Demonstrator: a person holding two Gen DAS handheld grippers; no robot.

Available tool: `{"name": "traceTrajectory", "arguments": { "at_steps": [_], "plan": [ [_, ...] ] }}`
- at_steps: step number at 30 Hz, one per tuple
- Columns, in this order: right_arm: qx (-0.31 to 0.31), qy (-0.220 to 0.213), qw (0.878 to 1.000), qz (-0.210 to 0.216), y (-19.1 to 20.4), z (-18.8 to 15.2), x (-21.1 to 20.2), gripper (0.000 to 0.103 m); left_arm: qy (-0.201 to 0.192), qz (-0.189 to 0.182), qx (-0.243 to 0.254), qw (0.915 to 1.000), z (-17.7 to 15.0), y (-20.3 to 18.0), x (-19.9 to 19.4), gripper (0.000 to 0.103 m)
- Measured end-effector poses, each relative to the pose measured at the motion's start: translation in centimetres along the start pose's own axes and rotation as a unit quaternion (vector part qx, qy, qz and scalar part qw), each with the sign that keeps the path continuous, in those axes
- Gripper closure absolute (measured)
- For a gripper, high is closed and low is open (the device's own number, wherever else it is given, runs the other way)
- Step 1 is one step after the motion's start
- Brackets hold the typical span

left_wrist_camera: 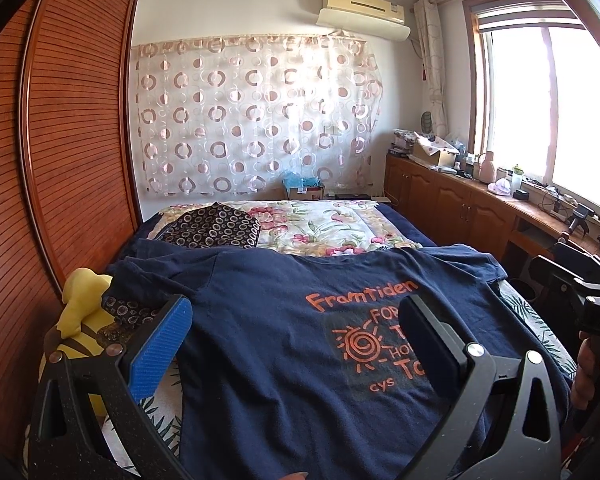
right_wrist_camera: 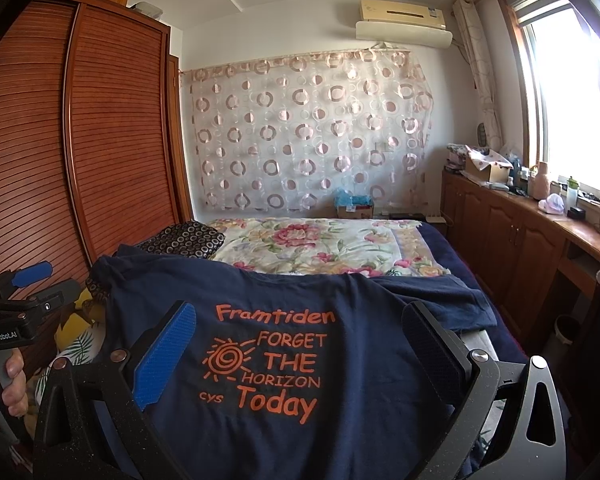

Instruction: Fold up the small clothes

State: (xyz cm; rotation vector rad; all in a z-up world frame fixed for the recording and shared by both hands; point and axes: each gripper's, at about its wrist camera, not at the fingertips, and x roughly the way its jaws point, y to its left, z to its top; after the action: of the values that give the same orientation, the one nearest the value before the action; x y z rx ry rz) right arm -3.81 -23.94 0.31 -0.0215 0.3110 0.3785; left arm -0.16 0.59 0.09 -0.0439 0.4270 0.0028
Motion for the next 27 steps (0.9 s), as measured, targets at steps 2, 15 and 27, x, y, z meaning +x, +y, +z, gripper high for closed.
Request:
{"name": "traceTrajectory", "arguments": {
  "at_steps": [2, 15, 27],
  "plan": [
    [0.001, 0.000, 1.000, 0.000, -0.04, 0.02, 0.02, 0.000, 0.001, 0.001, 0.000, 1.0000, -0.02, 0.28, -0.10, 0.000],
    [0.001, 0.000, 1.000, 0.000, 0.06, -0.11, -0.09, 0.000, 0.001, 0.002, 0.001, 1.0000, -0.14, 0.25, -0.18, 0.000],
    [0.000, -0.001, 1.000, 0.001, 0.05, -0.12, -0.07, 0.000, -0.001, 0.003, 0.003, 1.0000, 0.54, 0.50, -0.63, 0.000]
  ]
}}
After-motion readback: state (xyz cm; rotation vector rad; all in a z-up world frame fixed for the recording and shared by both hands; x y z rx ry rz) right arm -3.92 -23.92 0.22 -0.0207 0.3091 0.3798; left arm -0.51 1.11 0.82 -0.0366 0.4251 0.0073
